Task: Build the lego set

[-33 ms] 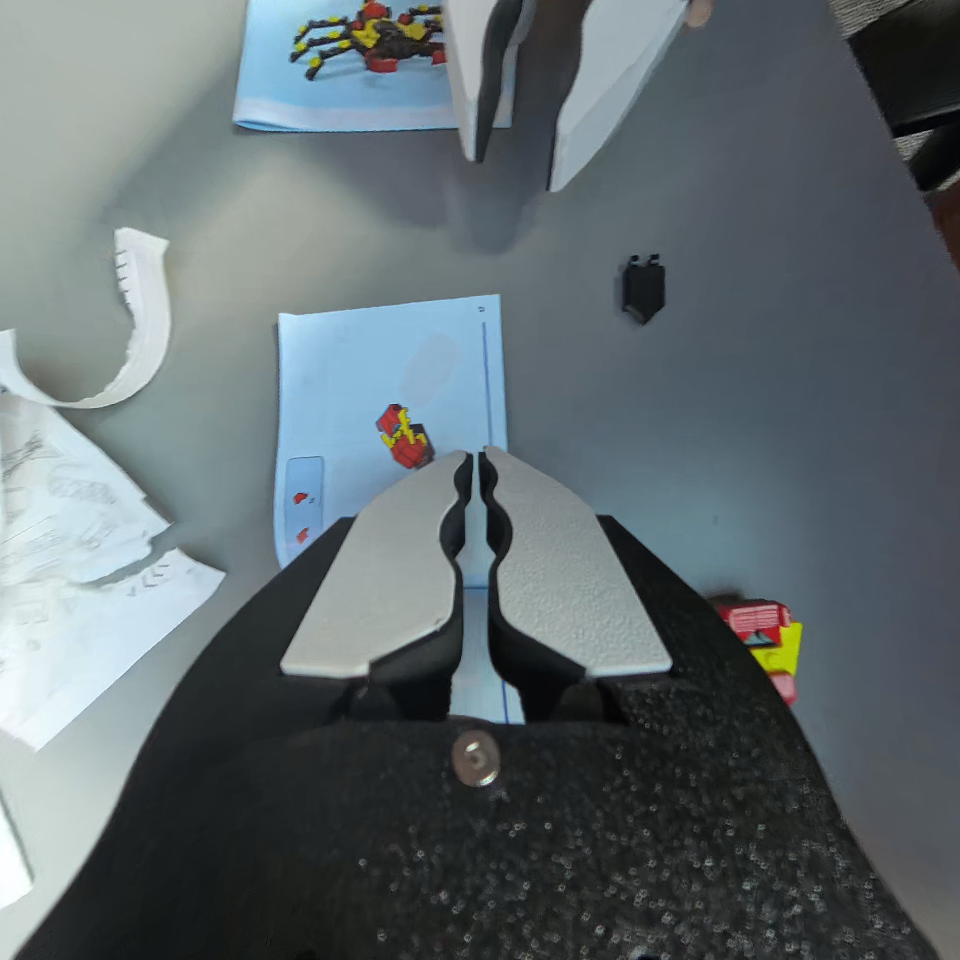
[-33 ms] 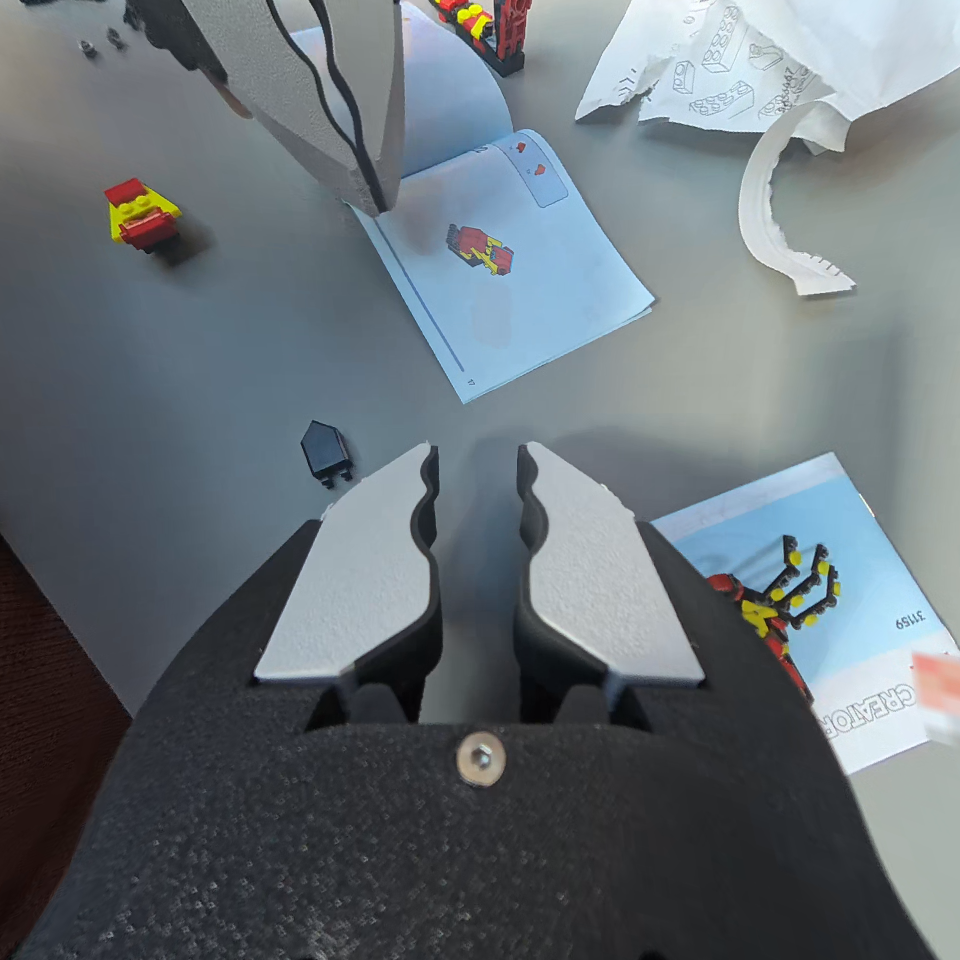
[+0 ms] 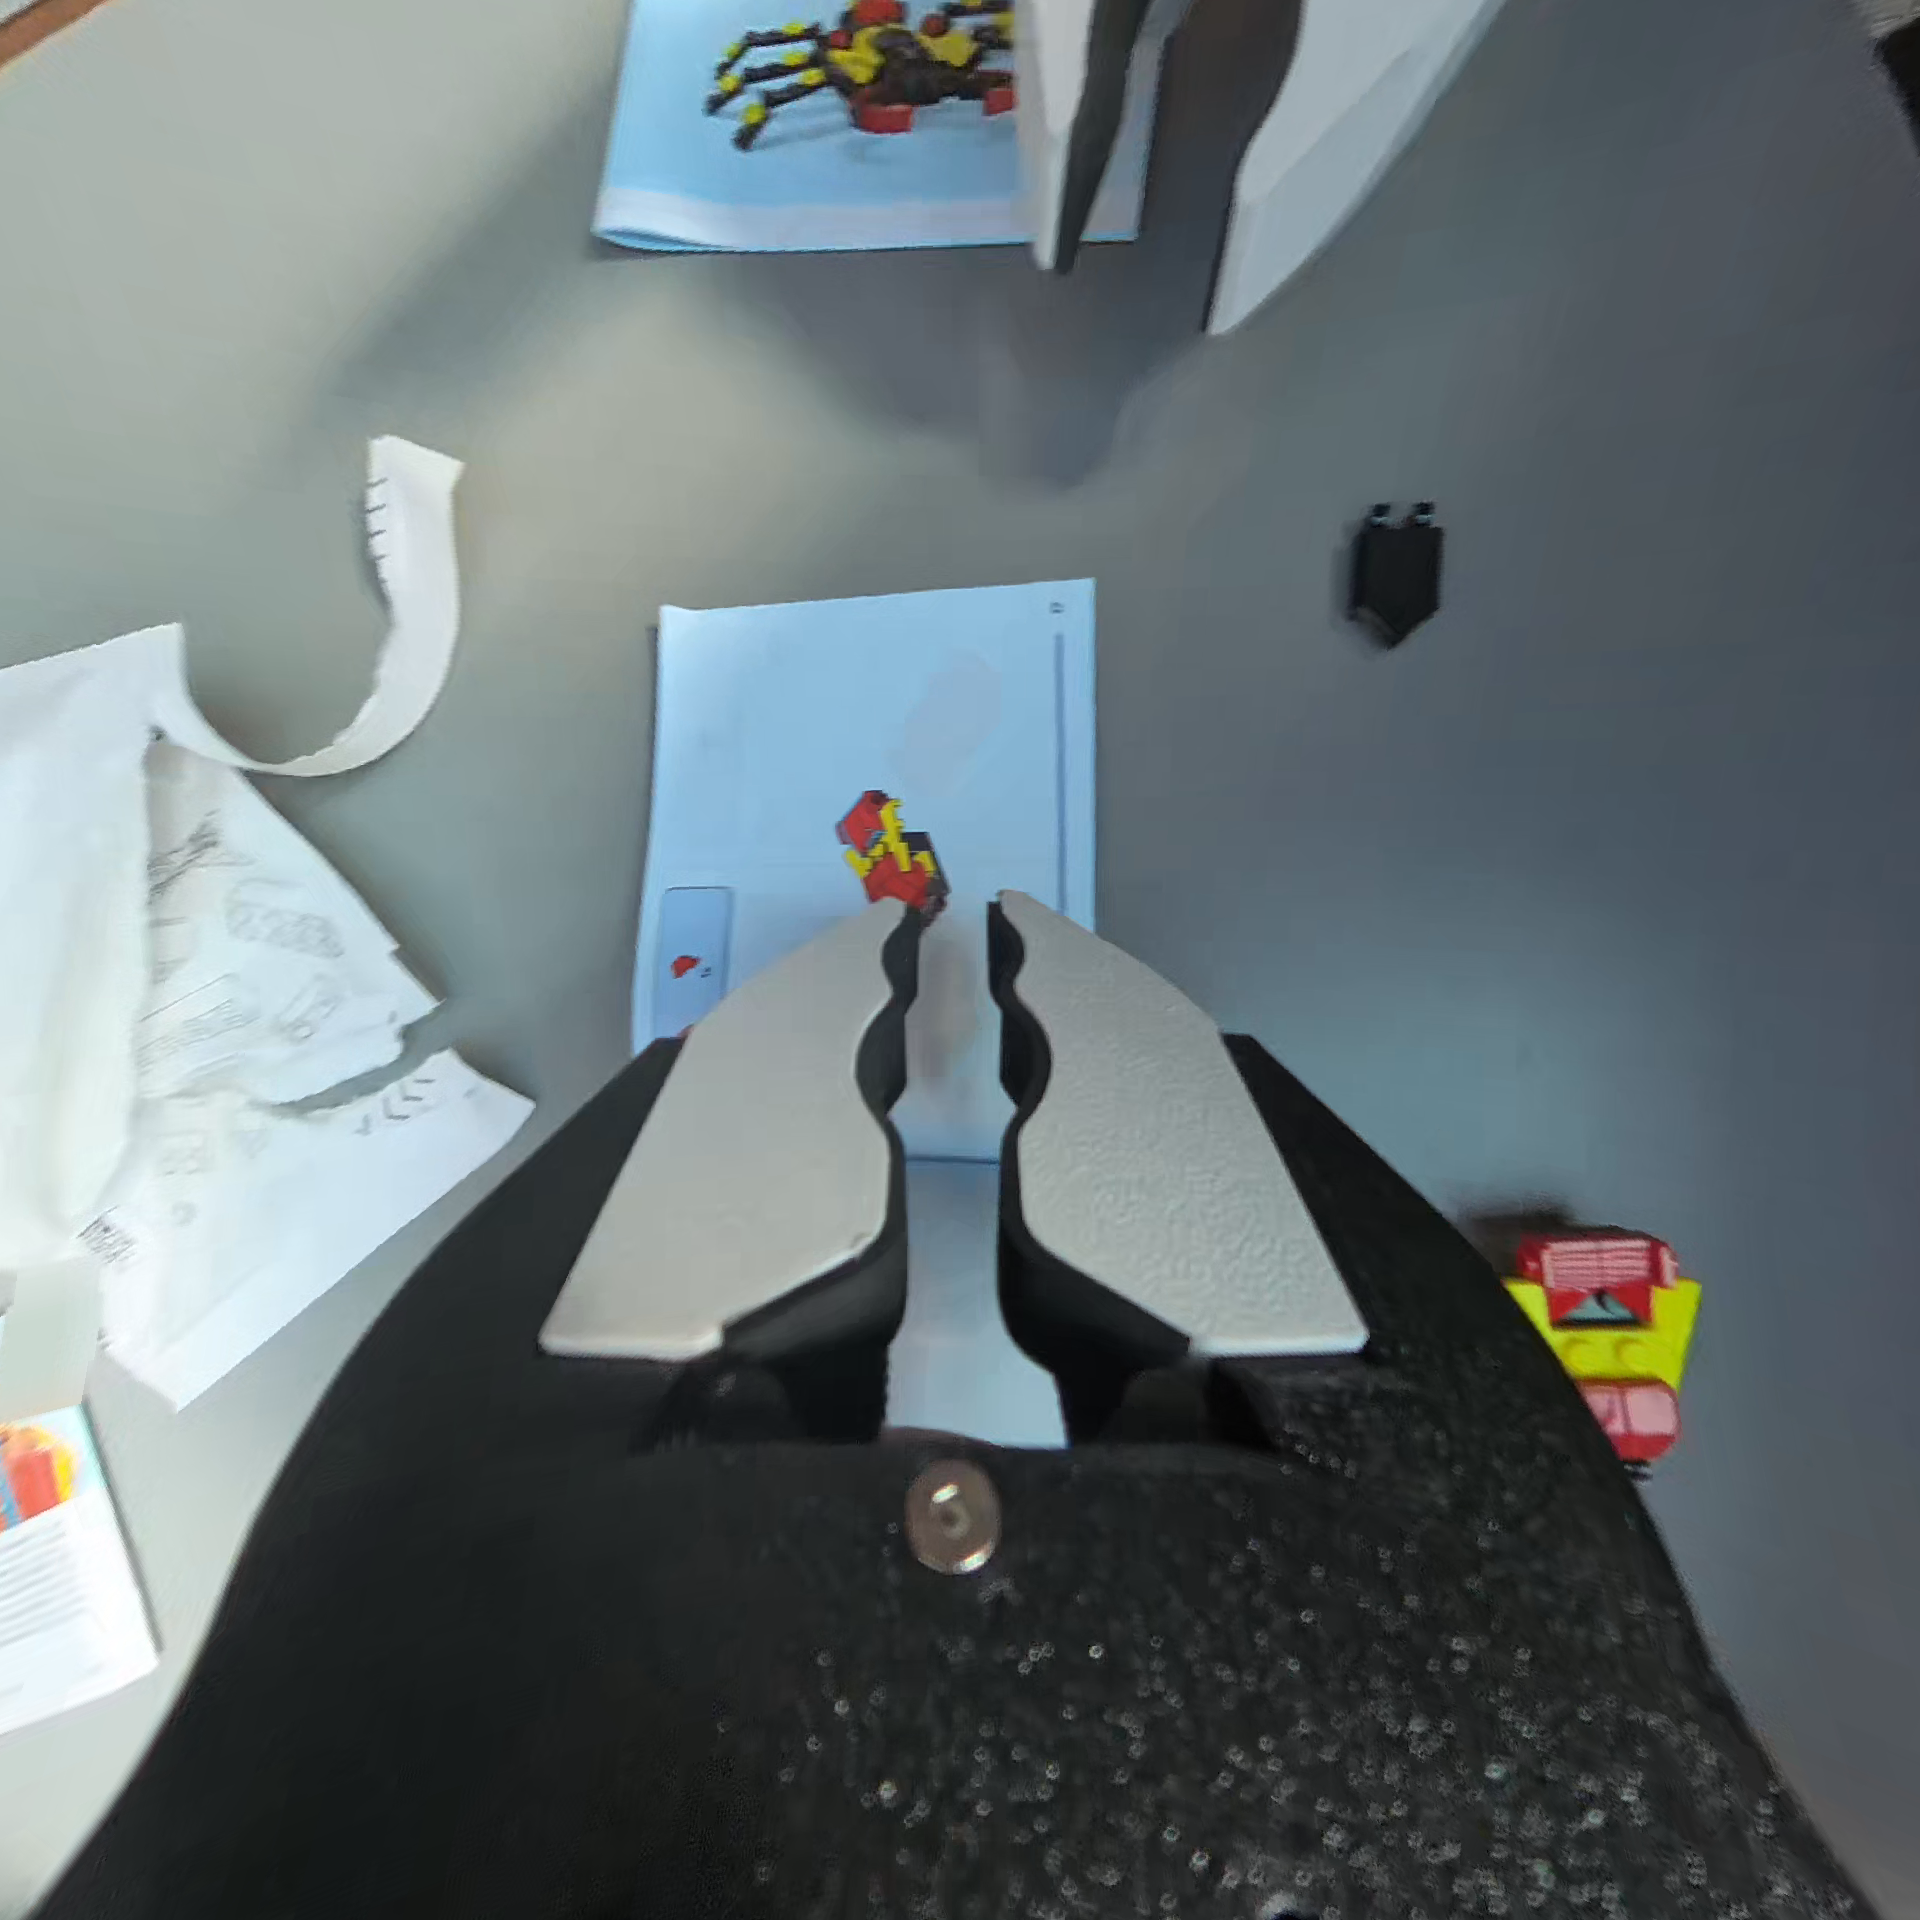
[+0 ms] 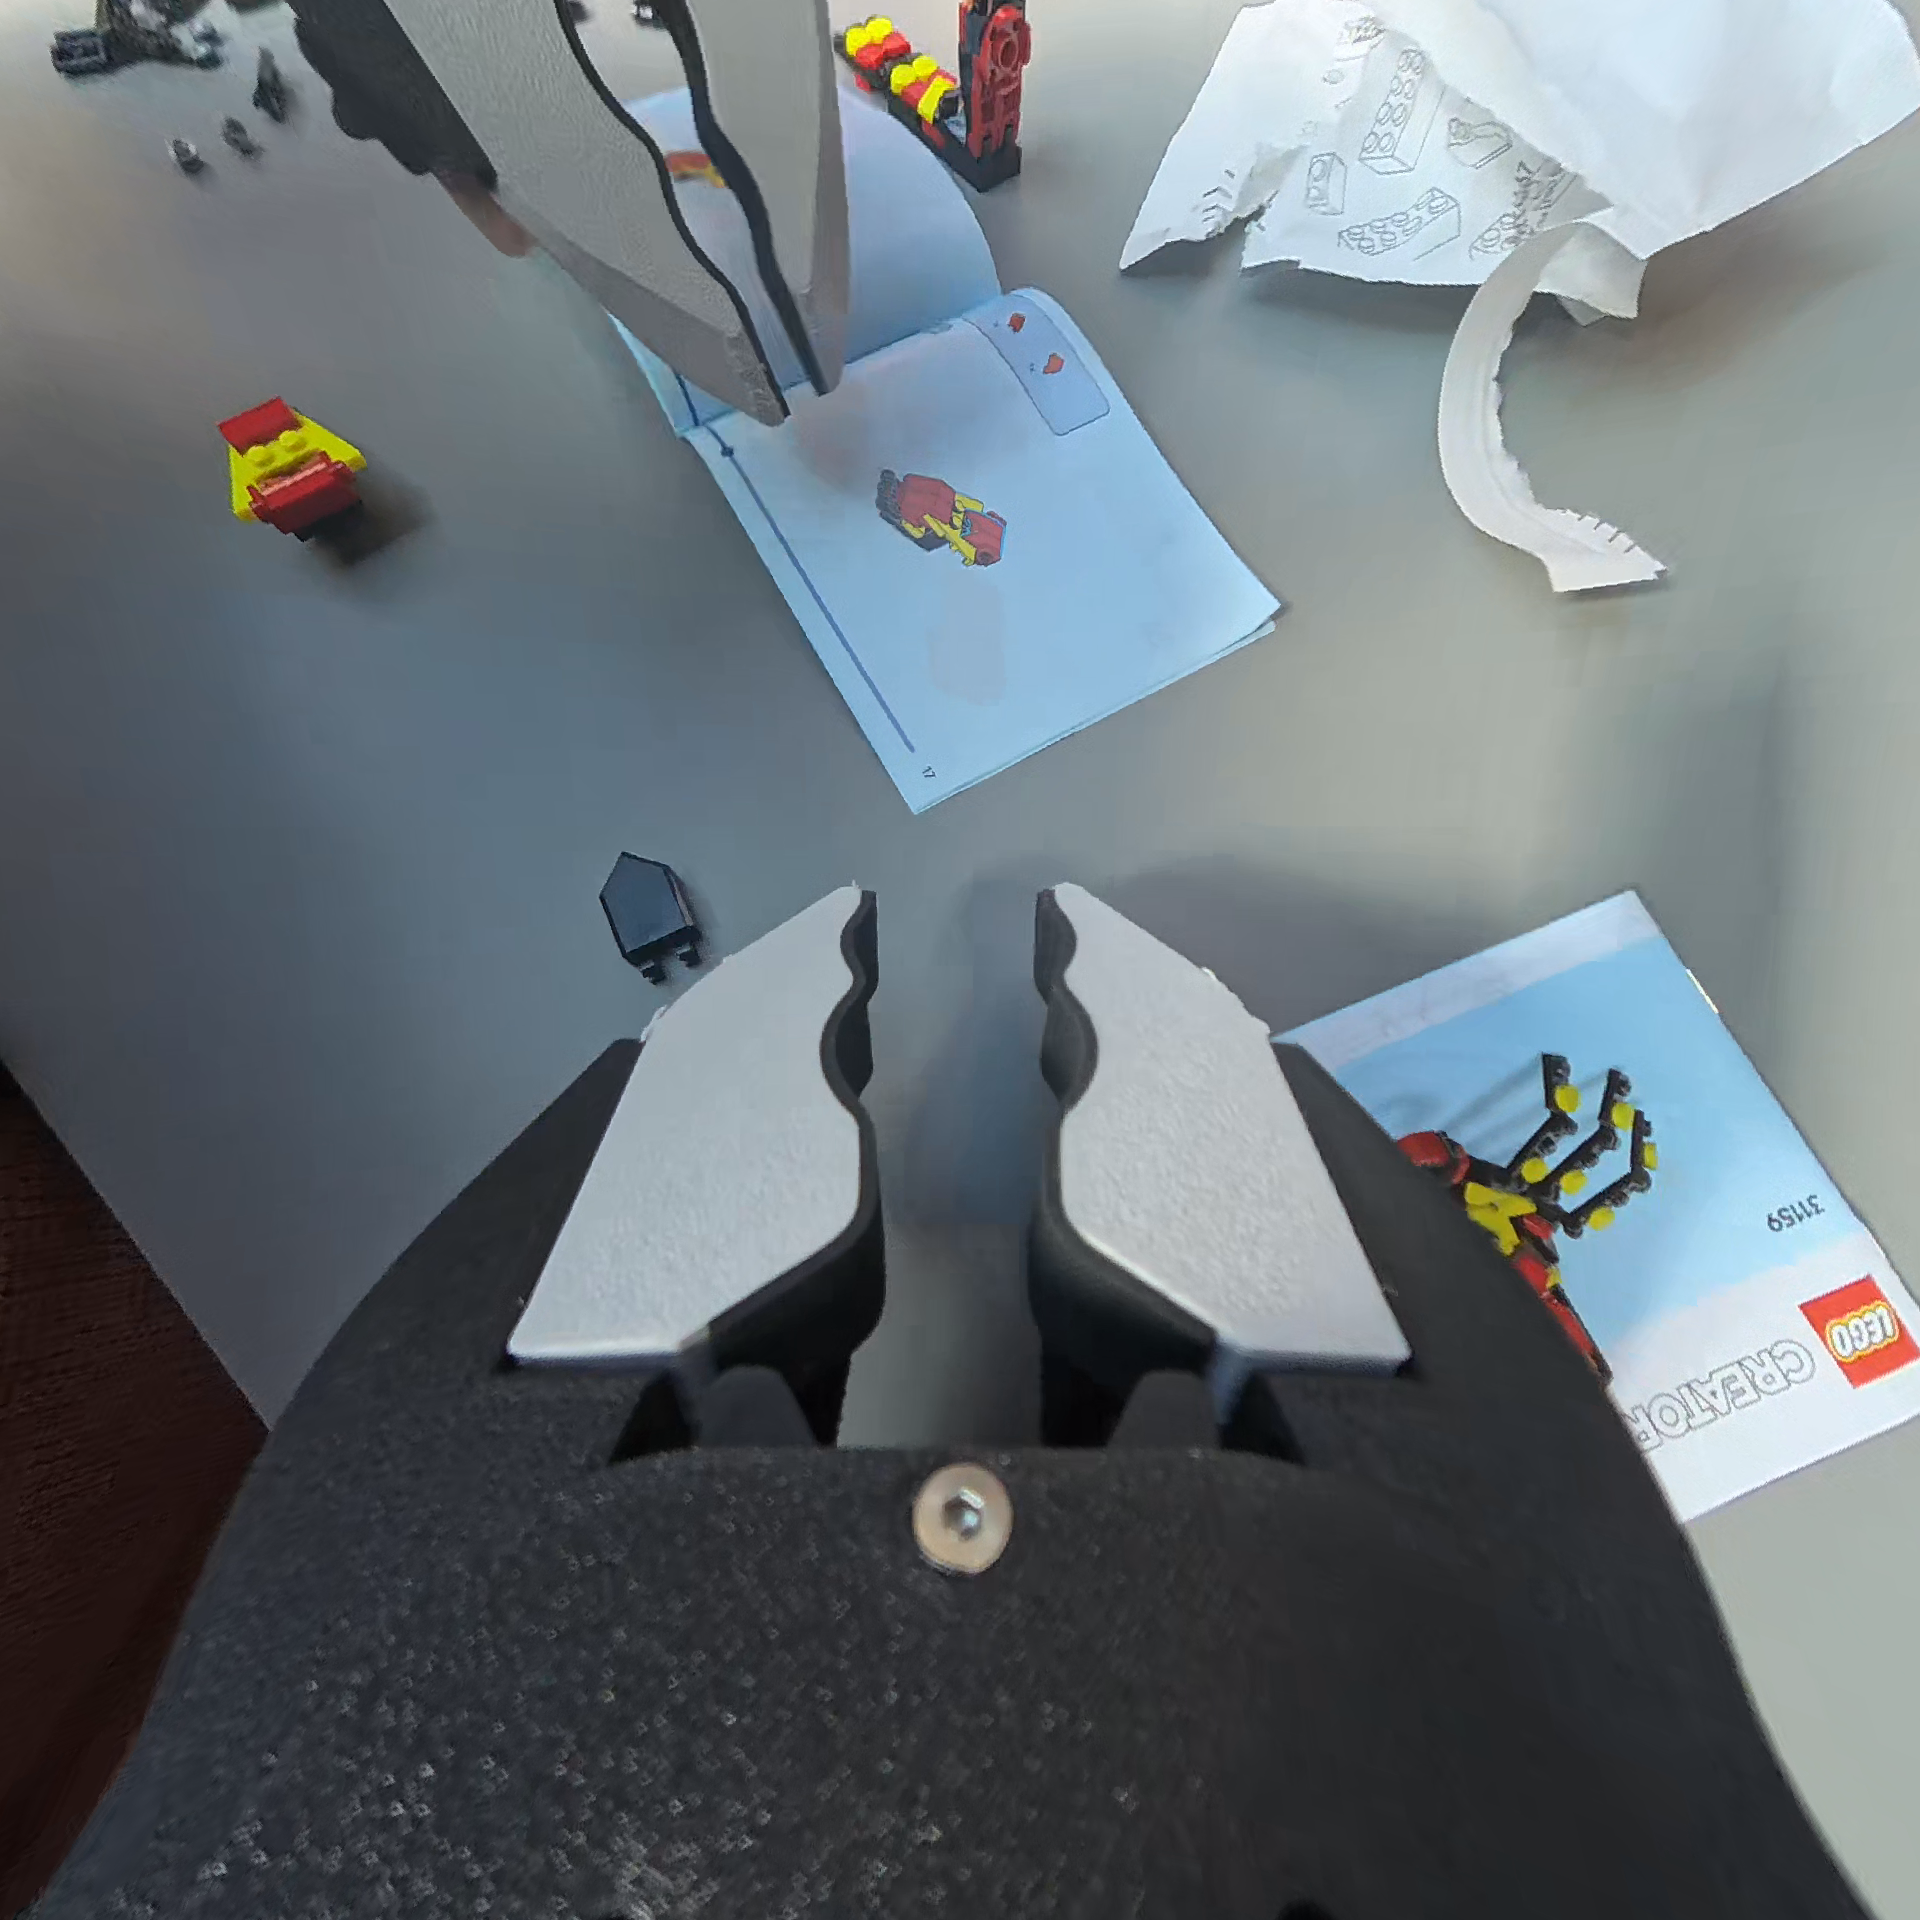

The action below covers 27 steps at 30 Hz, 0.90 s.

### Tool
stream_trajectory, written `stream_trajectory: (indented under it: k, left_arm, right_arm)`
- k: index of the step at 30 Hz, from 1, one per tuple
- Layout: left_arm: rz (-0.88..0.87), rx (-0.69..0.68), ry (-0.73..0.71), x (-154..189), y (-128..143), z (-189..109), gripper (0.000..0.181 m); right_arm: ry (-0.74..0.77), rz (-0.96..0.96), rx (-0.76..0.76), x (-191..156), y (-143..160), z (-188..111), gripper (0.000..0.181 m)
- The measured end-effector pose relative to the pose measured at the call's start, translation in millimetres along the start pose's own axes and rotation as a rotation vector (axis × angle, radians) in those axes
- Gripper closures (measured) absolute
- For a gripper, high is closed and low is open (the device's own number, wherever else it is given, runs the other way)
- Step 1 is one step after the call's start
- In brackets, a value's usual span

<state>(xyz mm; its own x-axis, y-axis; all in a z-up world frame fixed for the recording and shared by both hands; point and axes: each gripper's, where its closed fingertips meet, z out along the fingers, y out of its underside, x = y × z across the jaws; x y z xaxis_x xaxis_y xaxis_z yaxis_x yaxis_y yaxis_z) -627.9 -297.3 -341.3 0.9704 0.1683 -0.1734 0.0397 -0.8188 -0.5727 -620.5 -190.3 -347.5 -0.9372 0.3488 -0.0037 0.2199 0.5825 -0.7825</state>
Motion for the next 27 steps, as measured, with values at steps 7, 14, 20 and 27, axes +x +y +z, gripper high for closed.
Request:
stream_trajectory:
  k: [7,14,20,27]
  left_arm:
    - [-0.414,0.810,-0.014,-16,-70,-88,0.152]
    - [-0.391,0.869,-0.324,-9,-46,-115,0.181]
    - [-0.122,0.432,-0.323,-12,-44,-66,0.173]
    - [-0.029,-0.010,-0.076,-18,-10,13,0.154]
  right_arm:
    - [-0.117,0.217,0.779,0,-84,-99,0.146]
    - [0.090,0.226,0.666,6,-51,-92,0.153]
    - [0.192,0.075,0.336,26,-46,-50,0.161]
    - [-0.041,0.023,-0.042,60,-42,43,0.172]
